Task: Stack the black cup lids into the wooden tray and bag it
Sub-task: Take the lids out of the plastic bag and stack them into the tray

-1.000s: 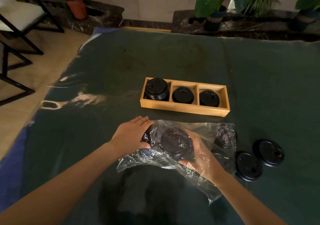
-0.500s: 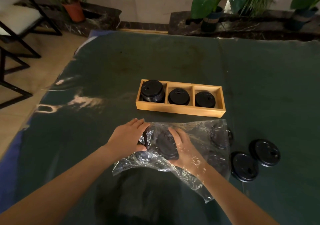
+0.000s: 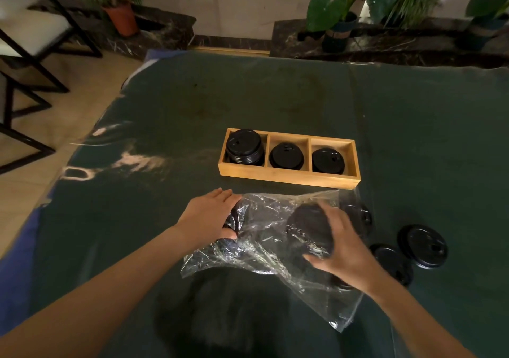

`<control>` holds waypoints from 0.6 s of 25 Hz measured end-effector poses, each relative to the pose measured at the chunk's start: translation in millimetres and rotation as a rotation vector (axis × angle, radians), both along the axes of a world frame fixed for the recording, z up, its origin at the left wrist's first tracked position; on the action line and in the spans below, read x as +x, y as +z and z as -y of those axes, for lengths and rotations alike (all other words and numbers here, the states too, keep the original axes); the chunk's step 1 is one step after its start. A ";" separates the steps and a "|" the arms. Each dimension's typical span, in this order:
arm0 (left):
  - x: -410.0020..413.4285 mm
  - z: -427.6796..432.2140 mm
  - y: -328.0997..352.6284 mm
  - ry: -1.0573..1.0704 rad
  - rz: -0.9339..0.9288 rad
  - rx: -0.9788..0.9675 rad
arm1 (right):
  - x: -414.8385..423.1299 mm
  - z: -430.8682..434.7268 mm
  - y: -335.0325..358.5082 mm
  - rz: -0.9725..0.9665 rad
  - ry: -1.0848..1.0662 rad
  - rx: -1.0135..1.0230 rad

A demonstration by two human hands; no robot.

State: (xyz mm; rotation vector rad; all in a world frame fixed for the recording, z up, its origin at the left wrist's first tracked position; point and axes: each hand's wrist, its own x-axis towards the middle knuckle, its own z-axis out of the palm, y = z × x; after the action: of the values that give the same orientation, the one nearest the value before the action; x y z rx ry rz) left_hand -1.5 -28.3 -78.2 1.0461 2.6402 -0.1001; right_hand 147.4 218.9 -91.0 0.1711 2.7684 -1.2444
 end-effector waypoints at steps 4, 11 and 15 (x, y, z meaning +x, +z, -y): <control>-2.3 1.4 0.2 -0.028 0.003 -0.037 | 2.2 -48.6 71.3 -0.100 -0.099 0.168; -2.6 0.0 -3.4 -0.058 -0.005 -0.058 | -130.3 -53.2 72.4 -0.136 -0.186 0.252; -3.1 2.1 -7.9 -0.064 0.014 -0.055 | -195.1 -29.3 10.9 0.058 -0.148 0.319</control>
State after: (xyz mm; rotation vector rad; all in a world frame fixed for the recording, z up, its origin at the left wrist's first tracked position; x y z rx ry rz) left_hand -4.6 -30.4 -86.1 1.1097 2.5771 -0.1773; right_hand -47.7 248.2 -80.2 0.4369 2.9294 -0.7986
